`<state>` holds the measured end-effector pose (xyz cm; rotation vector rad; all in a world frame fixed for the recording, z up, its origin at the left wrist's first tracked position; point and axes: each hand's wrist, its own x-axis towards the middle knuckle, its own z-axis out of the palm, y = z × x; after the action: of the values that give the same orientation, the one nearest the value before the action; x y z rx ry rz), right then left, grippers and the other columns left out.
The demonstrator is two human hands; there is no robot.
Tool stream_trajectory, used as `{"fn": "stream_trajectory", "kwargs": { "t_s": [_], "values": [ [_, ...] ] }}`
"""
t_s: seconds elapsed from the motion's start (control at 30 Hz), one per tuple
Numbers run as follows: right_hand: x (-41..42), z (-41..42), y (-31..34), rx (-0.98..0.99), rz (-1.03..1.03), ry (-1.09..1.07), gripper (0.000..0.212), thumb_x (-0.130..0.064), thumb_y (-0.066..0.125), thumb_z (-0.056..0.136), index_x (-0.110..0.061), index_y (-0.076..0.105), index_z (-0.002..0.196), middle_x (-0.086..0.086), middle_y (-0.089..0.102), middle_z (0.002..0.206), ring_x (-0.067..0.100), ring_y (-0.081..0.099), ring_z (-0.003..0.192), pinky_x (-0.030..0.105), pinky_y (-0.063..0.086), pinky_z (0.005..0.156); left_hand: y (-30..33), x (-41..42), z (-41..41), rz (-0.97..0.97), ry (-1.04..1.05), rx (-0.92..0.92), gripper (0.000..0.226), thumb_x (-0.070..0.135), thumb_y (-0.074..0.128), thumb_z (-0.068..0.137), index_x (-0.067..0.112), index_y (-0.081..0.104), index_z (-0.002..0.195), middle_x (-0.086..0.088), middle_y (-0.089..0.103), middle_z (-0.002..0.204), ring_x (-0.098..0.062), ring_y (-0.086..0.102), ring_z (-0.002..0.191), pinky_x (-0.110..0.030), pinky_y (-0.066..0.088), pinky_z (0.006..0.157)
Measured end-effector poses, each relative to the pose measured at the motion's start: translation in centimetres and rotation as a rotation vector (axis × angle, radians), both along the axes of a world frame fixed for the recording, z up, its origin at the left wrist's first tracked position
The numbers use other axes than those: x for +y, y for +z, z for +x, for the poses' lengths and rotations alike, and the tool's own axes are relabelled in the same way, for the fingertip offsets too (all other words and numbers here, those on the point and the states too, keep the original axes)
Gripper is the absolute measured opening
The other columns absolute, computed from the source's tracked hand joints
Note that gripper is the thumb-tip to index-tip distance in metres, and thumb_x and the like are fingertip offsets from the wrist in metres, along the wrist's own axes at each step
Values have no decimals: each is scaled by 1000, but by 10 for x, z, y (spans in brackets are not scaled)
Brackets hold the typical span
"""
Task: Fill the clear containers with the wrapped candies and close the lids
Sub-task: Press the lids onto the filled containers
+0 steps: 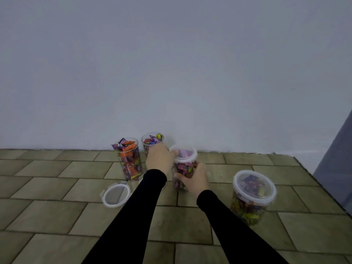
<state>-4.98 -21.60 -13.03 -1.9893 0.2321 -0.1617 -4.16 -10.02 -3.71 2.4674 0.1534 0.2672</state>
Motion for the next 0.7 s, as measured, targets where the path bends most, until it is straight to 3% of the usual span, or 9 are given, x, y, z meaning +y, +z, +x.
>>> {"fn": "stream_trajectory", "kwargs": {
  "t_s": [0.1,0.23,0.37,0.43,0.5,0.63,0.7],
  "values": [
    [0,3,3,5,-23,-20,75,-44,85,59,-19,37,110,5,48,118,23,56,109,49,50,90,-4,-1,1,-32,39,7,35,43,63,89,10,73,92,-7,70,88,-25,66,89,-28,47,73],
    [-2,6,6,-2,-128,-74,74,-43,83,66,-11,40,118,7,45,119,26,53,113,47,49,90,-3,-2,4,-54,-9,4,37,43,61,90,12,72,106,-10,73,95,-25,68,89,-31,51,77],
    [2,7,17,172,-366,-126,82,-60,66,78,-2,40,129,13,45,129,29,46,123,38,44,98,-10,14,-6,-391,-162,59,34,33,62,93,10,68,117,-11,72,94,-11,58,51,-25,45,56],
    [3,3,23,295,-604,-24,84,-73,46,82,-2,53,124,14,56,123,28,53,114,35,46,95,-18,31,-11,-317,-209,82,31,26,60,95,12,65,121,-2,71,99,-8,61,69,-20,48,66],
    [6,-1,32,309,-733,122,74,-70,38,88,-5,64,114,13,64,116,27,59,107,31,49,88,-31,51,-14,-162,-224,119,30,22,60,94,14,64,123,-1,68,114,-11,63,92,-24,50,83],
    [25,-8,55,309,-696,290,51,-47,52,93,-2,61,116,11,63,118,27,60,110,30,48,85,-54,86,-19,125,-227,239,25,23,60,92,22,69,115,0,68,119,-15,62,105,-31,48,95],
    [43,-10,63,251,-613,341,43,-41,54,93,-1,63,106,14,65,107,28,62,99,31,48,78,-60,96,-21,261,-259,258,29,18,58,92,26,69,117,-1,66,121,-19,61,108,-34,49,95]
  ]
}}
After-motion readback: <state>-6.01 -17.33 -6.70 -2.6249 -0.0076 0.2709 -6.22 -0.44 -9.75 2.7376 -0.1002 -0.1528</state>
